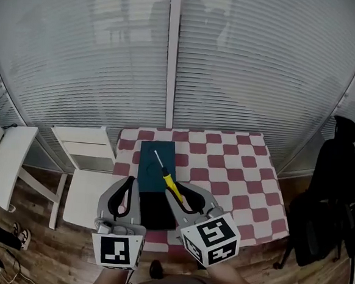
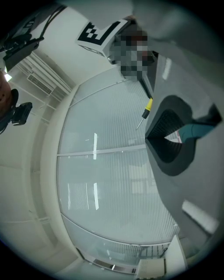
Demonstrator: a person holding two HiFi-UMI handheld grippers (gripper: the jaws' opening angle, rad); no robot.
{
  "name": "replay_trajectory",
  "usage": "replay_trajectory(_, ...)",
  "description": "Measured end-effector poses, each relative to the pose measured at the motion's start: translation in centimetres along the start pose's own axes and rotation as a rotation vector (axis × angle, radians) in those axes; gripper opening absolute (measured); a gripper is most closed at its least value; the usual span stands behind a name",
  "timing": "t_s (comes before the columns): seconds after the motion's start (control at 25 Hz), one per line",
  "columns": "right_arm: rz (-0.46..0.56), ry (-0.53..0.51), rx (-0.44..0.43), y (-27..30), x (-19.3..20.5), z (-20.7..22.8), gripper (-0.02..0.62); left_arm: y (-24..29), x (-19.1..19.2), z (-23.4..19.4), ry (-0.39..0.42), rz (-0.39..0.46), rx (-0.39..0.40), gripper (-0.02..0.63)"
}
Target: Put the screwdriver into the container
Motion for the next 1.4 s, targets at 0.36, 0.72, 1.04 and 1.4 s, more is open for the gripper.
replay_trajectory(0.36,-0.13,0.057,0.105,0.1,5.0,-3.4,0.098,-1.0,2.3,-1.1,-0.083,-0.028,0.142,0.0)
replay_trajectory(0.72,-0.284,0.129,0.108,0.0,11.1,-4.2,0.098,-2.1,4.8,-0.9,-0.122,-0.098,0.163,0.0)
replay_trajectory(1.04,-0.407,0.154,0.075,1.6,14.9,-3.7,0.098,-2.6,8.1,-0.8,-0.151,-0.182,0.142,0.0)
replay_trajectory(1.4,-0.507,0.163,0.032,4.5,16.4,-3.1,0.098,-1.0,9.6,-2.6,-0.159,-0.204,0.111,0.0)
Point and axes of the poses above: the fingertips, and each gripper's own axes: y forward along the fingers, z to its right, x out of its underside, the point moved 10 cm from there along -y, backward along the fingers, and after that the axes turned 1 degree about -y, right-handed, at the moved point
